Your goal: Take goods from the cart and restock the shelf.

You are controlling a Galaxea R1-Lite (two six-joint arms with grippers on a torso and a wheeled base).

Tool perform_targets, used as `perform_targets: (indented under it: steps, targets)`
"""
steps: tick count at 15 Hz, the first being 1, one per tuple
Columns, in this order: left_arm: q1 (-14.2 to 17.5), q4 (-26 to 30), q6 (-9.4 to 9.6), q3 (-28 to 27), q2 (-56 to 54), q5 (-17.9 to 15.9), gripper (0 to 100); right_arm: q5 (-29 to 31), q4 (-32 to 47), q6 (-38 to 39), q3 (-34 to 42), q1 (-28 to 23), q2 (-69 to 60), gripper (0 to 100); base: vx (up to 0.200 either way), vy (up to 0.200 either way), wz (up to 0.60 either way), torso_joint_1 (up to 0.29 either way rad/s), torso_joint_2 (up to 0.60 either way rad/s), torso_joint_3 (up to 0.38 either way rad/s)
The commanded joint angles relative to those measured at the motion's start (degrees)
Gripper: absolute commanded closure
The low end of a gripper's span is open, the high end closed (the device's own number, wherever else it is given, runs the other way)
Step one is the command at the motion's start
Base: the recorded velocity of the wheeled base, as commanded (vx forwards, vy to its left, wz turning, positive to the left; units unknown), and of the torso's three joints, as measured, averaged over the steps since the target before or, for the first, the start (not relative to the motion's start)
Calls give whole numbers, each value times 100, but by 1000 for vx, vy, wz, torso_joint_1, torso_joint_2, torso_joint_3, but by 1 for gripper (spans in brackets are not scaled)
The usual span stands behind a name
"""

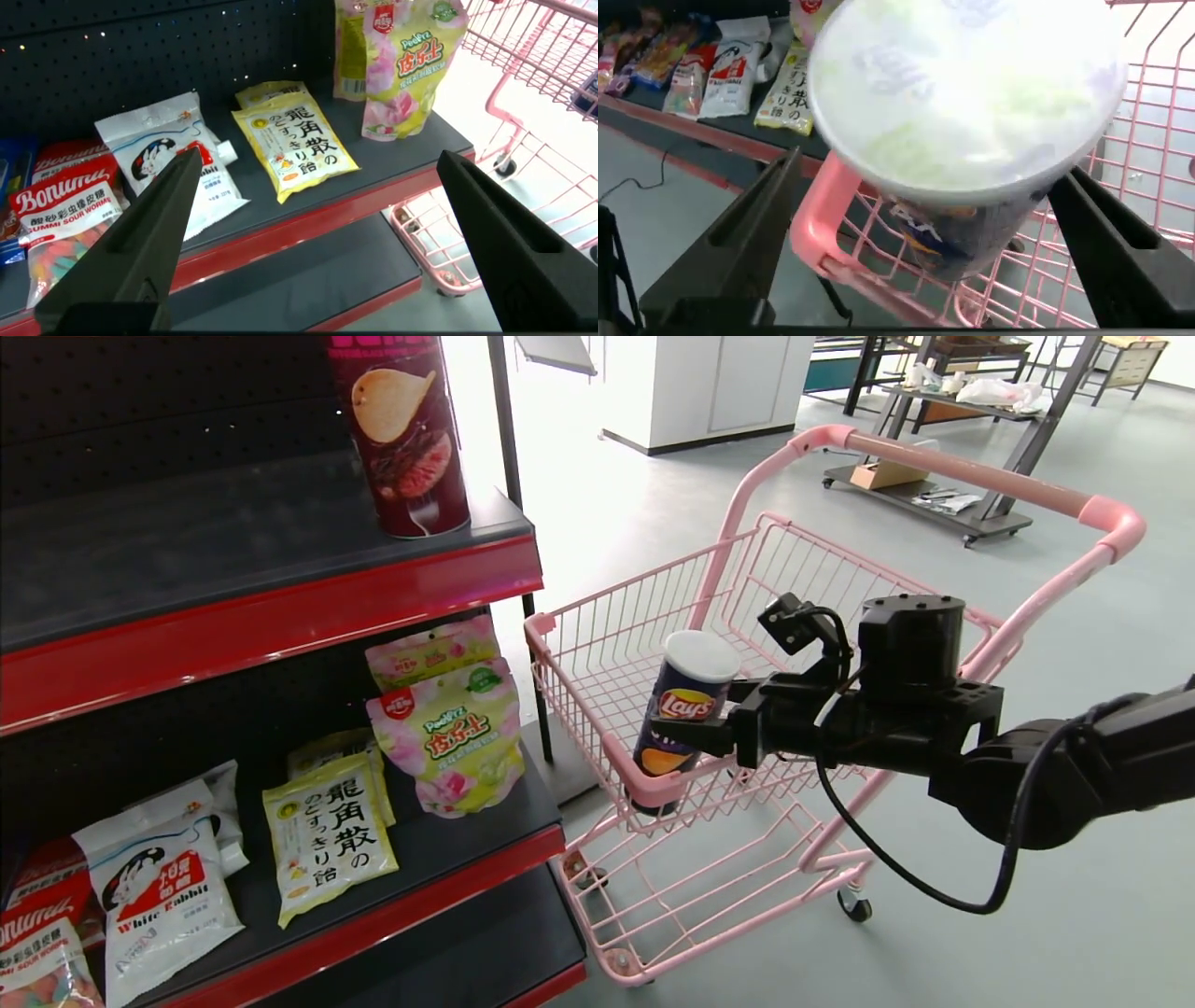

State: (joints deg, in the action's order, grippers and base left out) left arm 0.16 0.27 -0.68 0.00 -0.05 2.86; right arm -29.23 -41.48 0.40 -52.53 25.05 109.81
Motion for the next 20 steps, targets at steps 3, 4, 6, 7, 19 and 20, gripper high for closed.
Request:
perform_targets:
  steps: [3, 4, 6, 7, 19, 20]
  targets:
    - [2, 0, -2, 0, 5, 4, 0, 14, -35, 100, -460, -44, 541, 0, 0, 0, 0, 0, 0, 0]
    - [2, 0, -2, 0, 5, 4, 0, 14, -35, 127, -504, -44, 594, 0, 0, 0, 0, 0, 0, 0]
    - [2, 0, -2, 0, 5, 4, 0, 23, -105, 136, -513, -44, 682, 100, 0, 0, 0, 0, 0, 0]
    - [2, 0, -2, 0, 5, 4, 0, 23, -123, 136, -521, -44, 717, 100, 0, 0, 0, 0, 0, 0]
    - [2, 0, -2, 0, 5, 4, 0, 919, 3234, 56, -2859, -246, -2078, 100, 0, 0, 0, 0, 0, 0]
    - [2, 0, -2, 0, 5, 4, 0, 1060, 3560, 13, -2833, -246, -2350, 100, 0, 0, 0, 0, 0, 0]
